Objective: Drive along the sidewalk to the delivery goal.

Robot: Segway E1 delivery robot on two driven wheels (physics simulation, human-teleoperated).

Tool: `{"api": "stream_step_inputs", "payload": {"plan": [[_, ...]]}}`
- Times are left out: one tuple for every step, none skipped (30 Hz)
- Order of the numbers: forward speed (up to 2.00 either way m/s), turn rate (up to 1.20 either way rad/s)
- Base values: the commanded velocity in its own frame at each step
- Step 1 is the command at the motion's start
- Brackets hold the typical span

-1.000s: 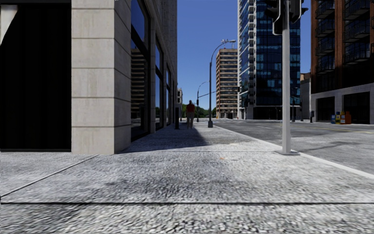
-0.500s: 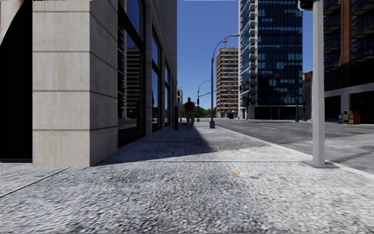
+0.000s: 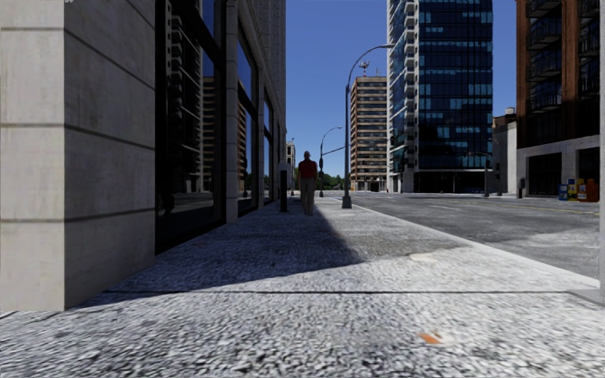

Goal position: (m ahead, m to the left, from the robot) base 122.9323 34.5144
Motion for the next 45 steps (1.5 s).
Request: {"api": "stream_step_inputs", "payload": {"plan": [[2.0,0.0],[2.0,0.0],[2.0,0.0],[2.0,0.0],[2.0,-0.18],[2.0,-0.18],[2.0,-0.36],[2.0,-0.42],[2.0,-0.44],[2.0,-0.44],[2.0,-0.44],[2.0,-0.44],[2.0,-0.44],[2.0,-0.44],[2.0,-0.44],[2.0,-0.44],[2.0,-0.44],[2.0,-0.44],[2.0,-0.44],[2.0,-0.44],[2.0,-0.44],[2.0,-0.44],[2.0,-0.44],[2.0,-0.44],[2.0,-0.44],[2.0,-0.44],[2.0,-0.44],[2.0,-0.43],[2.0,-0.43],[2.0,-0.43],[2.0,-0.43],[2.0,-0.43],[2.0,-0.43],[2.0,-0.43],[2.0,-0.43],[2.0,-0.43],[2.0,-0.43],[2.0,-0.43],[2.0,-0.43],[2.0,0.0],[2.0,0.0],[2.0,0.0],[2.0,0.0],[2.0,0.0],[2.0,0.0]]}}
